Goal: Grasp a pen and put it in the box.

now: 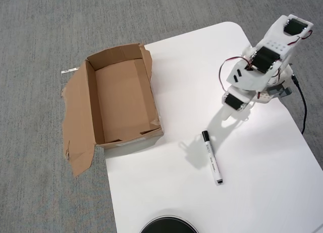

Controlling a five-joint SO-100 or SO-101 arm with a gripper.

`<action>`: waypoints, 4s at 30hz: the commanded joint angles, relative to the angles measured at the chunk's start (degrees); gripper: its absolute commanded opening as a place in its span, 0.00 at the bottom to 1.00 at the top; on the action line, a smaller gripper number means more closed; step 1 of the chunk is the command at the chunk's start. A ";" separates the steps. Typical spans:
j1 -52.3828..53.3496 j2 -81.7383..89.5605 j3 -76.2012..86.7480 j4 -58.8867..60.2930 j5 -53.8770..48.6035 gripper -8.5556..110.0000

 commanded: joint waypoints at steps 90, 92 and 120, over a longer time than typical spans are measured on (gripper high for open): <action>-0.92 -42.28 -1.89 -24.26 -0.22 0.30; -0.92 -42.28 -1.71 -23.73 -0.22 0.30; -0.92 -42.36 -1.45 -21.45 -0.31 0.12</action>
